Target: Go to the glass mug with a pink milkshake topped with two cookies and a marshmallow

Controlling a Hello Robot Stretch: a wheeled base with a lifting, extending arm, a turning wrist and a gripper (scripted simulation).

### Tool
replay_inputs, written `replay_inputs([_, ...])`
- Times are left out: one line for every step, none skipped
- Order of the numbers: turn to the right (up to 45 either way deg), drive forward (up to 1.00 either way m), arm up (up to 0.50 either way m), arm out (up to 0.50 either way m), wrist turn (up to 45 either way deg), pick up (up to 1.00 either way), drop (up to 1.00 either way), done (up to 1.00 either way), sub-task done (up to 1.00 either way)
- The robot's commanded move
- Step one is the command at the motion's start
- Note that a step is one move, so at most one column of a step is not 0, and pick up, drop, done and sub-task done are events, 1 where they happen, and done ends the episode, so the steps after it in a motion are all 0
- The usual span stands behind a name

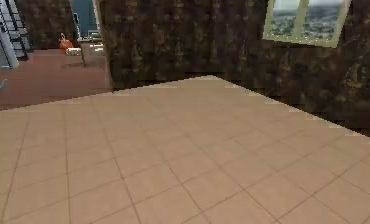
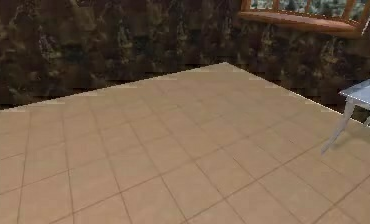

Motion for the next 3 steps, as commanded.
replay_inputs([-36.0,0.00,0.00,0.00,0.0,0.00,0.00,0.00,0.00])
replay_inputs([0.0,1.00,0.00,0.00,0.0,0.00,0.00,0.00,0.00])
replay_inputs([0.0,1.00,0.00,0.00,0.0,0.00,0.00,0.00,0.00])
